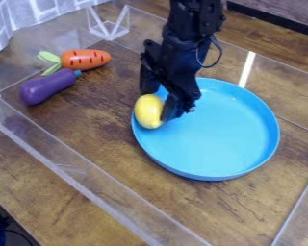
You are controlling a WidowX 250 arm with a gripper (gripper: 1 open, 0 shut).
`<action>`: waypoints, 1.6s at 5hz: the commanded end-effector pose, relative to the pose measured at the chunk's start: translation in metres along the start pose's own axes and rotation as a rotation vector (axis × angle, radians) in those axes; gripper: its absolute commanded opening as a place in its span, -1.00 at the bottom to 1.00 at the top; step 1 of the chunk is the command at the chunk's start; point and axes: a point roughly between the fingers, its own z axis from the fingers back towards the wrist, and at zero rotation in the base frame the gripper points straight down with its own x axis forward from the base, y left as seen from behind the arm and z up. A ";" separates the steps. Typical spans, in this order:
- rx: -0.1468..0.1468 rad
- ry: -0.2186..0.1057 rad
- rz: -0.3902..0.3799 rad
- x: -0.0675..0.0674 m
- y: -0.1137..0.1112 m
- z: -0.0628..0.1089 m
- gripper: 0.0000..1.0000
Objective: Put the lemon on the blue tray
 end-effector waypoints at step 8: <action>0.042 -0.111 -0.078 0.031 -0.012 0.057 -1.00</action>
